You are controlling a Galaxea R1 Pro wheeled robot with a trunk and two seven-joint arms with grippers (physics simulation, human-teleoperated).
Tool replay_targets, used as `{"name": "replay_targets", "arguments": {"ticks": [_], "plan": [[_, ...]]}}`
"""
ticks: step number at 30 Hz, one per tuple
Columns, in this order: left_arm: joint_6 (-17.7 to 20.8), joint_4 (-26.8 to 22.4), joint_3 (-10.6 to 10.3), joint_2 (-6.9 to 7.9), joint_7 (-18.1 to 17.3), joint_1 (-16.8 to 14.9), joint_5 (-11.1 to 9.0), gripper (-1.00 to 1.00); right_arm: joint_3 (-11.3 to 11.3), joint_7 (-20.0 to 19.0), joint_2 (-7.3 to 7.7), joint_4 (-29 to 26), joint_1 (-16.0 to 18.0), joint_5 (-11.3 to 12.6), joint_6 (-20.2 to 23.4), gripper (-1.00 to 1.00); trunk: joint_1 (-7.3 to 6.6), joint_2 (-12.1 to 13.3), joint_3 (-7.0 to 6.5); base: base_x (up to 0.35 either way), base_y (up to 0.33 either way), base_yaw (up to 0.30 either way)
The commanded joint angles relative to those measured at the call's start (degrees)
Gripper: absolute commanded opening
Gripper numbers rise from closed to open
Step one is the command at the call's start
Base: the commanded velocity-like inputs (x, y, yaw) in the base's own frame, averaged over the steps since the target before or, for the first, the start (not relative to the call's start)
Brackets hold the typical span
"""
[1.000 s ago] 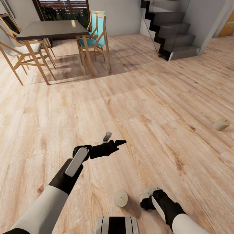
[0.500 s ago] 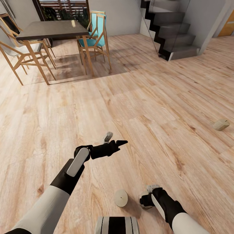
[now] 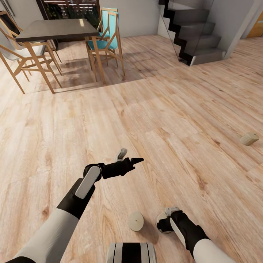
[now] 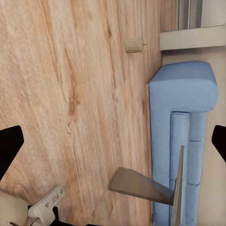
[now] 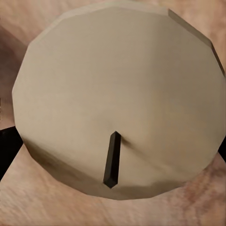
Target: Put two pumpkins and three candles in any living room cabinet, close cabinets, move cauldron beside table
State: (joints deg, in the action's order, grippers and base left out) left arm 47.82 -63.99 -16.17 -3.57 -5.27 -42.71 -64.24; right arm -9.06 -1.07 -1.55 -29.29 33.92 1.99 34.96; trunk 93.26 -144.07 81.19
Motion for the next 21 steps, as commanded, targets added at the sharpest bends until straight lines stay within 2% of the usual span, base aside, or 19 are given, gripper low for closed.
{"name": "replay_targets", "arguments": {"ticks": [1, 6, 10, 20, 21], "plan": [[0.0, 0.0, 0.0, -0.02, 0.0, 0.0, 0.0, 1.00, 0.0, -0.1, -0.02, 0.1, 0.0, 0.5, -0.2, 1.00, 0.01, 0.0, 0.00, 0.000, 0.000, 0.000], [0.0, 0.0, 0.0, -0.03, 0.0, 0.0, 0.0, 1.00, 0.0, -0.1, -0.03, 0.1, 0.0, 0.5, -0.4, 1.00, 0.01, 0.0, 0.00, 0.000, 0.000, 0.000], [0.0, 0.0, 0.0, -0.04, 0.0, 0.0, 0.0, 1.00, 0.0, -0.1, -0.03, 0.1, 0.0, 0.5, -0.4, 1.00, 0.11, -0.1, 0.89, 0.000, 0.000, 0.000], [0.0, 0.0, 0.0, 0.00, 0.0, 0.0, 0.0, 1.00, 0.0, 0.0, 0.04, 0.1, 0.0, 0.5, -0.5, 1.00, 0.19, -0.1, 1.55, 0.000, 0.000, 0.000], [0.0, 0.0, 0.0, 0.00, 0.0, 0.0, 0.0, 1.00, 0.0, 0.0, 0.07, 0.1, 0.0, 0.5, -0.7, -1.00, 0.19, -0.1, 1.55, 0.000, 0.000, 0.000]]}}
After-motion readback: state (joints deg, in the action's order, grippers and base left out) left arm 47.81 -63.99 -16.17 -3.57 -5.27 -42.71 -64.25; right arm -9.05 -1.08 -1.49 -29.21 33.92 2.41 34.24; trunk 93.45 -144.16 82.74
